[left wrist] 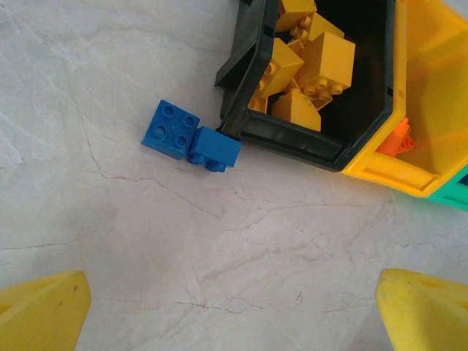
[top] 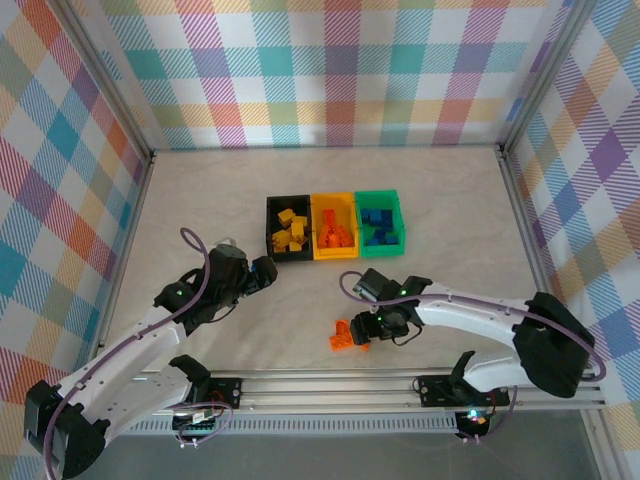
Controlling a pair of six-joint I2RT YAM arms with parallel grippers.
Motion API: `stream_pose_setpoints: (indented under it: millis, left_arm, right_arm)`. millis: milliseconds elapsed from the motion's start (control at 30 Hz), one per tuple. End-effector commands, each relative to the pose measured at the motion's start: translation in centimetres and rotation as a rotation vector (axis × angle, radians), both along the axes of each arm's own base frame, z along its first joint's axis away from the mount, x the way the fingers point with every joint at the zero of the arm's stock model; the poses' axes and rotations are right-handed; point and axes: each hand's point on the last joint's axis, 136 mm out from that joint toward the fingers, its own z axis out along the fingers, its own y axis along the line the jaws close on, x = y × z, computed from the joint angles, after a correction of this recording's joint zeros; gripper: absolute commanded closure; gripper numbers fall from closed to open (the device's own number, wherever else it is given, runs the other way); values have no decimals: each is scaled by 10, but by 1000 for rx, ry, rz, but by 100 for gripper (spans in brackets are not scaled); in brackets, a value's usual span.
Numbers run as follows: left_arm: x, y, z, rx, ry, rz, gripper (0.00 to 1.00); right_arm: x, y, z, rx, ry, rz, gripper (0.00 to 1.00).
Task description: Sort the legos into containers by color
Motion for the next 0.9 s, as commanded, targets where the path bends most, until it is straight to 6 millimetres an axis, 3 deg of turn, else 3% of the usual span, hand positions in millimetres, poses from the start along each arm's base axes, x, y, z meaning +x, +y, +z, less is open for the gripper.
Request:
stream_pose_setpoints:
  millis: [0,200,400,533,667,767,867]
  left_arm:
    - [-1,5,4,14,0,0,0]
    - [0,5,4,10,0,1,0]
    - [2,2,-1,8,14,-2,0]
    - [3,2,-2,11,16,-3,0]
    - [3,-1,-4,7,21,-9,0]
    - [3,-1,-6,11,27,-12,0]
    - [3,-1,-6,7,26,-14,0]
  right_arm:
    - [5,7,0,-1,-10,11,34]
    - [11,-10,0,-80,-51,-23,48]
    - [12,11,-7,4,-37,6,49]
    - [14,22,-4,57,-44,29,59]
    - [15,20,-3,34,-48,33,68]
    - [21,15,4,19,-85,17,73]
    - [33,13,23,27,-139,6,75]
